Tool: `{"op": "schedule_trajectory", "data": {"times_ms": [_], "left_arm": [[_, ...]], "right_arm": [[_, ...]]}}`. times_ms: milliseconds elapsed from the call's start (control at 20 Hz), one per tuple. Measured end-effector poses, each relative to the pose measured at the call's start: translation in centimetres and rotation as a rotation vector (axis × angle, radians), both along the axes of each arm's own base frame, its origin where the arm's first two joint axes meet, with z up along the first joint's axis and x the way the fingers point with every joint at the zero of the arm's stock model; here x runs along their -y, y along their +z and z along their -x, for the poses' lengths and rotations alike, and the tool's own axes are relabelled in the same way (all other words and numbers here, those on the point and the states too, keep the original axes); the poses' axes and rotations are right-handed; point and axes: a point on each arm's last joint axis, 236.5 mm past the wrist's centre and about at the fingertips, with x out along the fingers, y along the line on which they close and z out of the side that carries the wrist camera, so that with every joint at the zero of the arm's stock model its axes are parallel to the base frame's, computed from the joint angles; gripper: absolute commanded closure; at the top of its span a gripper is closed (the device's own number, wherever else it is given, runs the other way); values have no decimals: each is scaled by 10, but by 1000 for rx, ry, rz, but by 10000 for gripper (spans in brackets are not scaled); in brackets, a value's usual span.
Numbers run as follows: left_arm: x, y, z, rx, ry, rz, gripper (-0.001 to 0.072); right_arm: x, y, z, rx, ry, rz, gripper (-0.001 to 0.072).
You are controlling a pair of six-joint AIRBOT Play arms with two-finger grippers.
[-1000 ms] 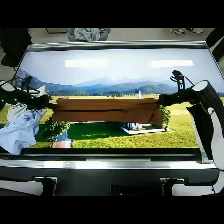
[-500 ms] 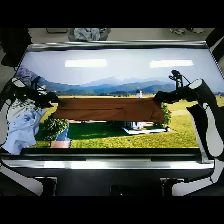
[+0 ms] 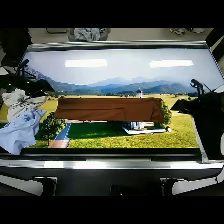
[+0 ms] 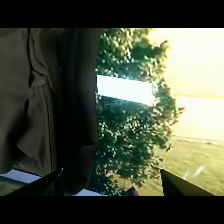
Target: Fold the shirts.
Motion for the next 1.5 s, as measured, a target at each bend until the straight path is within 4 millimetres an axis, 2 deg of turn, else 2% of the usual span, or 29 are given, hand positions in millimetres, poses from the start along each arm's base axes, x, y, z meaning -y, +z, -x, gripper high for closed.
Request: {"op": "schedule_trajectory", "data": {"times_ms": [100,200,450,500,600,750,800,850,900,950,1000,1050,1100,1250,1500], "left_arm": [[14,18,2,35,-25,-5,60],[32,36,5,72,-61,-8,60],[75,55,14,110,-152,-12,60],[83,56,15,114,-168,-11,60],[96,57,18,116,-196,-10,60],[114,57,22,116,-236,-10,60],[122,56,24,114,-253,-7,60],[131,53,26,108,-271,-4,61],[140,49,28,99,-290,-3,80],[148,44,30,90,-308,-2,232],[159,39,33,79,-329,1,489],[169,32,37,65,-349,3,632],[181,23,42,51,-372,5,670],[225,-5,54,19,-430,38,676],[330,-51,77,-27,-488,201,677]], "right_arm": [[-13,-18,7,-24,-43,-92,-8],[-28,-28,4,-17,-91,-197,-8],[-67,-30,-15,32,-132,-333,-6],[-76,-30,-18,39,-125,-337,25],[-91,-33,-26,57,-121,-334,185],[-109,-35,-34,74,-107,-322,227],[-114,-35,-36,80,-102,-320,402],[-118,-37,-36,81,-94,-311,673],[-123,-36,-36,80,-86,-313,672],[-127,-32,-38,90,-83,-321,673],[-130,-26,-40,105,-73,-320,674],[-130,-18,-42,126,-59,-314,674],[-131,-4,-47,161,-41,-305,674],[-126,46,-54,256,30,-243,674],[-120,129,-40,326,105,-135,674]]}}
